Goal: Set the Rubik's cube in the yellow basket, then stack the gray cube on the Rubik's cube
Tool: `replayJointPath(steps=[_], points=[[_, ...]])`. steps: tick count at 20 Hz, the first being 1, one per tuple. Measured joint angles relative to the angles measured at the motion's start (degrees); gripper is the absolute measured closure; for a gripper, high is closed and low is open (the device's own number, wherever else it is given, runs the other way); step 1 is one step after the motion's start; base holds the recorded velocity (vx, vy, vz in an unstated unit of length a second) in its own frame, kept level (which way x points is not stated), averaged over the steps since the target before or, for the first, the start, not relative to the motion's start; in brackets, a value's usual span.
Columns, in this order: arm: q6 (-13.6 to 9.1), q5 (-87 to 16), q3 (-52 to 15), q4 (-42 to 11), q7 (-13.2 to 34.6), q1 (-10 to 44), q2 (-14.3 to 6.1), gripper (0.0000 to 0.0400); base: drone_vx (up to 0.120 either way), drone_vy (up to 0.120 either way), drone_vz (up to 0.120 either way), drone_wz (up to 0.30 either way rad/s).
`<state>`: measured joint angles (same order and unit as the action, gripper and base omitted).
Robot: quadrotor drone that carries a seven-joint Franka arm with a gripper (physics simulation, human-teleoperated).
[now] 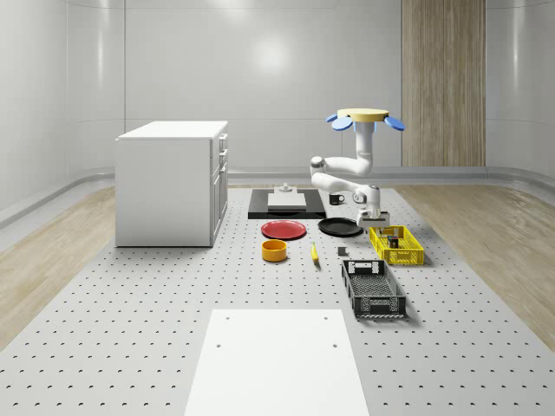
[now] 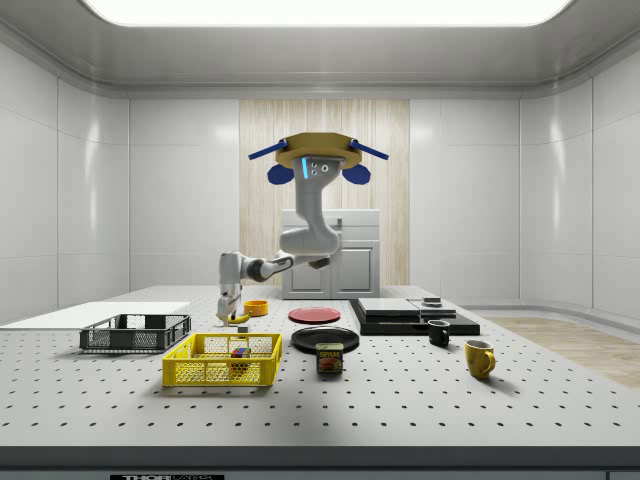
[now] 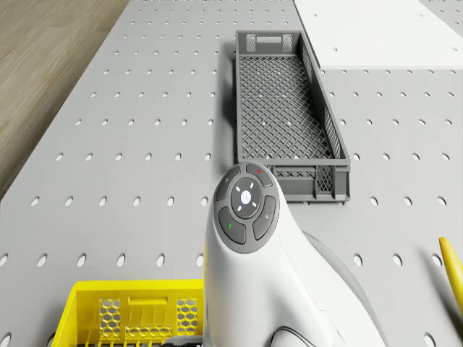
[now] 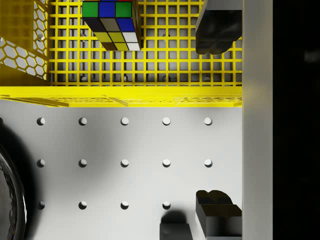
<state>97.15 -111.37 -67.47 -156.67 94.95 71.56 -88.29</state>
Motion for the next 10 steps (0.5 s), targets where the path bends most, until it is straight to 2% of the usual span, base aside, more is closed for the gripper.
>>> replayJointPath(steps=[1, 4, 10], points=[[0.0, 0.0, 0.0, 0.0, 0.0, 0.0, 0.0, 0.0, 0.0, -0.12, 0.0, 0.0], [-0.1, -0.1, 0.0, 0.0, 0.0, -0.1, 0.1, 0.0, -0.107, -0.12, 0.0, 0.0], [-0.3, -0.2, 0.0, 0.0, -0.1, -0.2, 0.3, 0.0, 0.0, -0.12, 0.0, 0.0]])
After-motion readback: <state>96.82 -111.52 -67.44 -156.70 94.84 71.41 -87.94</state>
